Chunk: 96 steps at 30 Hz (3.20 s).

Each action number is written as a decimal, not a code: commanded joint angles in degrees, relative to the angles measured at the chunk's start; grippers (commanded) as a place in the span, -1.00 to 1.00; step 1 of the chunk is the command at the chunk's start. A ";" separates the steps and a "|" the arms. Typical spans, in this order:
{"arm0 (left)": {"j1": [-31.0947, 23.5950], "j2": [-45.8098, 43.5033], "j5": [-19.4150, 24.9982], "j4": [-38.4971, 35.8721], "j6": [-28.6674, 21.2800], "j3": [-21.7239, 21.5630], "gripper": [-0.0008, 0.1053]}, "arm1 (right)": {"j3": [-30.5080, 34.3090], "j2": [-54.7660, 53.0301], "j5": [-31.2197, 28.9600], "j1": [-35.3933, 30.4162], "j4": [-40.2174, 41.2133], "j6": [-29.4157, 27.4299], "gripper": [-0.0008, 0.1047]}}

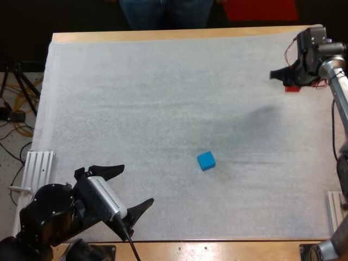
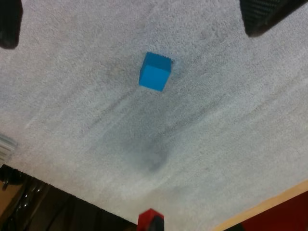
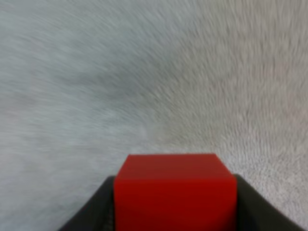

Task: Stack red cube on blue cube

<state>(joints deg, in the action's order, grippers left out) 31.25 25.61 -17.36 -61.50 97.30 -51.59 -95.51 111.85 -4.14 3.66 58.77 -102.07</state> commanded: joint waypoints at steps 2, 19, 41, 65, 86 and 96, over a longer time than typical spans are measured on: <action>0.26 0.13 -0.40 0.08 0.28 -0.28 0.65 | -0.80 -4.81 0.30 1.73 1.67 -1.72 -0.84; 0.26 0.13 -0.40 0.08 0.28 -0.28 0.65 | 3.20 -18.29 0.10 18.28 7.86 0.62 -0.84; 0.26 0.13 -0.40 0.08 0.14 -0.28 0.65 | 25.39 -21.59 0.54 36.76 -5.20 9.56 -0.84; 0.26 0.13 -0.40 0.08 0.11 -0.28 0.65 | 28.07 -14.78 2.75 41.19 -10.08 11.49 -0.61; 0.26 0.13 -0.40 0.53 0.11 -0.28 0.65 | 24.67 -23.41 -2.22 41.19 -8.23 10.85 0.15; -4.86 3.62 11.96 8.38 -1.28 -0.28 0.65 | 24.14 -30.21 -3.38 29.64 -7.05 2.66 0.15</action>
<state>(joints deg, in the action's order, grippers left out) 27.06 28.66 -6.65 -55.19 96.30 -51.59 -71.01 82.35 -7.06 34.27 51.17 -97.99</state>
